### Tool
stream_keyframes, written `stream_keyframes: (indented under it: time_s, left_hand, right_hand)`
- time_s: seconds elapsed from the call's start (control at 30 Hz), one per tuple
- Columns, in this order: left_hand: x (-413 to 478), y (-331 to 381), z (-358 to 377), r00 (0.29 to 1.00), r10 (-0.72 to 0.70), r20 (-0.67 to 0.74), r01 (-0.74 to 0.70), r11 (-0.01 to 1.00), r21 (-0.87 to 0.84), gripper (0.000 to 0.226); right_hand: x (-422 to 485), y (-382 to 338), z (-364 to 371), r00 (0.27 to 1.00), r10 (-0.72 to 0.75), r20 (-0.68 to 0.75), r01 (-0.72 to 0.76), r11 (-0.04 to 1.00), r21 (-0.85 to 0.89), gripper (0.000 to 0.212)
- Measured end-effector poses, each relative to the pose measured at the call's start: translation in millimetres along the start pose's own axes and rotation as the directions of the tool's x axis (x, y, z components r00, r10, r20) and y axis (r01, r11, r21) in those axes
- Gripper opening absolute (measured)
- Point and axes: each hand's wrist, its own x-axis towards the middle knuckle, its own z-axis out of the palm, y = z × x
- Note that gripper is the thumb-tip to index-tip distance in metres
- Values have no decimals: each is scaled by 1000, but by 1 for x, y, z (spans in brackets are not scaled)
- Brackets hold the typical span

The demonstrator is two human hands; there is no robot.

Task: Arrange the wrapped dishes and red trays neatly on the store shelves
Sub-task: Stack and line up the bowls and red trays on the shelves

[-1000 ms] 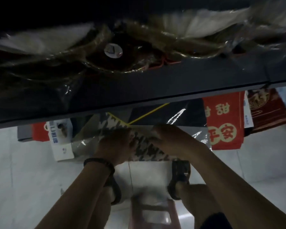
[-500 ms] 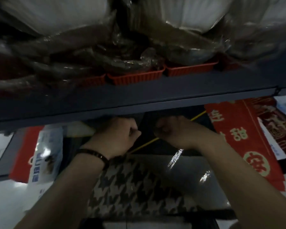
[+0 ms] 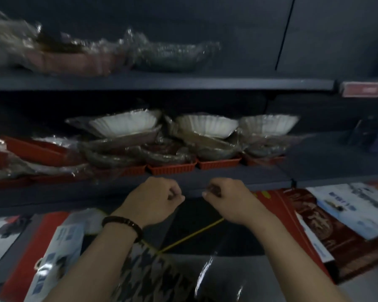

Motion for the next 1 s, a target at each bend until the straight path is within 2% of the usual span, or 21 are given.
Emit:
stream_keyframes:
  time_s: [0.1,0.27,0.4,0.53,0.63,0.73,0.87,1.0]
  left_hand:
    - [13,6,-18,994,33,-100,-36,999,-22,14]
    - [56,0,-31,978,66,-197,-77,996,-46,15]
    - [92,-12,-26,977,60,-203,-81,992,-96,15]
    - [128,-12,-19,957,65,-283,-121,975,-186,18]
    - [148,-12,-11,930,78,-358,-160,965,-207,21]
    - [161,-13,-2,915,78,-397,-176,960,-219,28]
    - [169,-14,10,910,73,-408,-181,956,-231,32]
    - [171,-16,17,921,61,-385,-170,951,-257,29]
  right_hand:
    - [13,2,-16,996,10,-93,-9,1000,16,27]
    - [65,9,-42,974,17,-228,1,997,78,7]
    - [109,24,-45,934,19,-358,13,996,85,9]
    - [144,31,-35,891,52,-452,42,980,194,48]
    - [163,35,-27,828,8,-561,107,979,172,64]
    - [181,42,-22,805,33,-592,66,987,146,72]
    - [197,49,-18,801,65,-596,-7,995,100,59]
    - [207,53,-17,754,79,-653,-21,995,96,38]
